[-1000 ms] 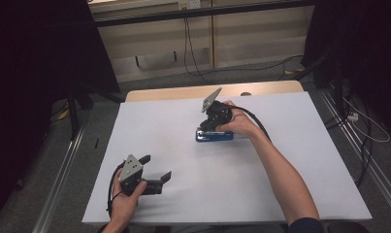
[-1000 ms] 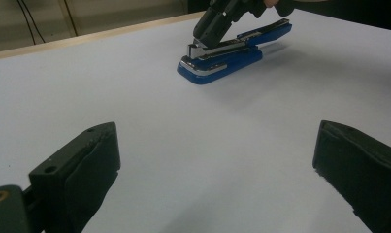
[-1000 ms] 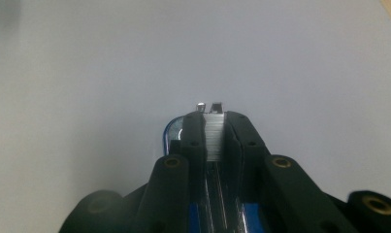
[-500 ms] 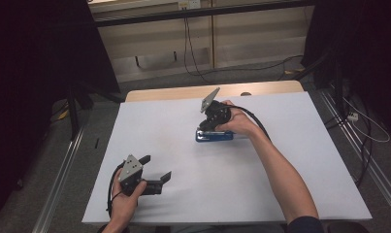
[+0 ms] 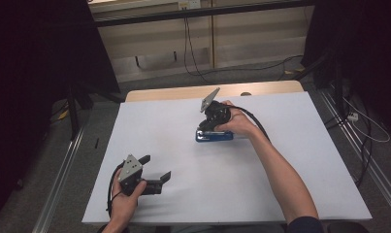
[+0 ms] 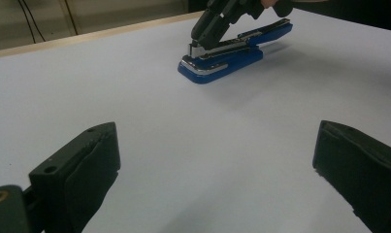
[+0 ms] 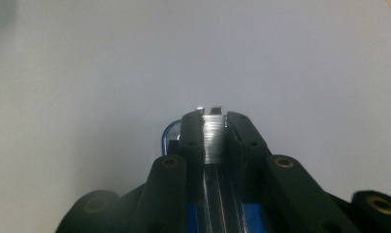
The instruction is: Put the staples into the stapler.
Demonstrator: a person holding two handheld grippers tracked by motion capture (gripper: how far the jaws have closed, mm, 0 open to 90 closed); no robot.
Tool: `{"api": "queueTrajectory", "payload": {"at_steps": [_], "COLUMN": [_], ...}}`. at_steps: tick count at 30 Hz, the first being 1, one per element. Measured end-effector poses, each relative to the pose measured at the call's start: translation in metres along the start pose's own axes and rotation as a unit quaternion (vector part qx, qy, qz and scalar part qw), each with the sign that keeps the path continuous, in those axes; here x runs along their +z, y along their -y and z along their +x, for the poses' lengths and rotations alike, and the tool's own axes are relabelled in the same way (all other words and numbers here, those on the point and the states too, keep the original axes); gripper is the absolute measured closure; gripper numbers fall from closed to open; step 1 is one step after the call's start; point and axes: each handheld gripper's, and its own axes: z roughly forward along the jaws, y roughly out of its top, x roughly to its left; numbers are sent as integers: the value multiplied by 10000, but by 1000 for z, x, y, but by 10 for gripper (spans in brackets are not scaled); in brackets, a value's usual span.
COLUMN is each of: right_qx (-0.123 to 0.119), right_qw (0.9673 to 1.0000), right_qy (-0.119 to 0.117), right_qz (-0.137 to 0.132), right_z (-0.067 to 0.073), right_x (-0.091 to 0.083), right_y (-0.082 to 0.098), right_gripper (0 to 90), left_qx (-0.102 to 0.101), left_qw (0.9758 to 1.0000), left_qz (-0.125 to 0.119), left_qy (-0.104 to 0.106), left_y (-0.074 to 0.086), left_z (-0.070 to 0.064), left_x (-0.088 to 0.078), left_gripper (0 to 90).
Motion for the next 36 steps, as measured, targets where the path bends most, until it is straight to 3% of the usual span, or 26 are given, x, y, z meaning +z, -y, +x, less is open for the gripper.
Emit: {"api": "queueTrajectory", "payload": {"at_steps": [8, 20, 27, 30, 36], "right_qx": [187, 251, 548, 840, 1056], "right_qw": [9998, 9996, 9981, 9957, 9917], "right_qy": [48, 59, 197, 270, 521], "right_qz": [-83, -92, -220, -280, -526], "right_z": [-2, -2, -3, -3, -4], "right_x": [-1, -5, -5, -6, -12], "right_y": [2, 3, 8, 11, 15], "right_gripper": [704, 678, 522, 445, 349], "left_qx": [-30, -20, -13, -30, -7], "left_qw": [10000, 10000, 10000, 10000, 10000], "left_qz": [-32, -12, -9, -2, 4], "left_qy": [12, 6, 2, -4, 2], "left_y": [0, 0, 0, 0, 0], "left_z": [0, 0, 0, 0, 0], "left_x": [0, 0, 1, 1, 2], "left_gripper": [33, 33, 33, 33, 33]}}
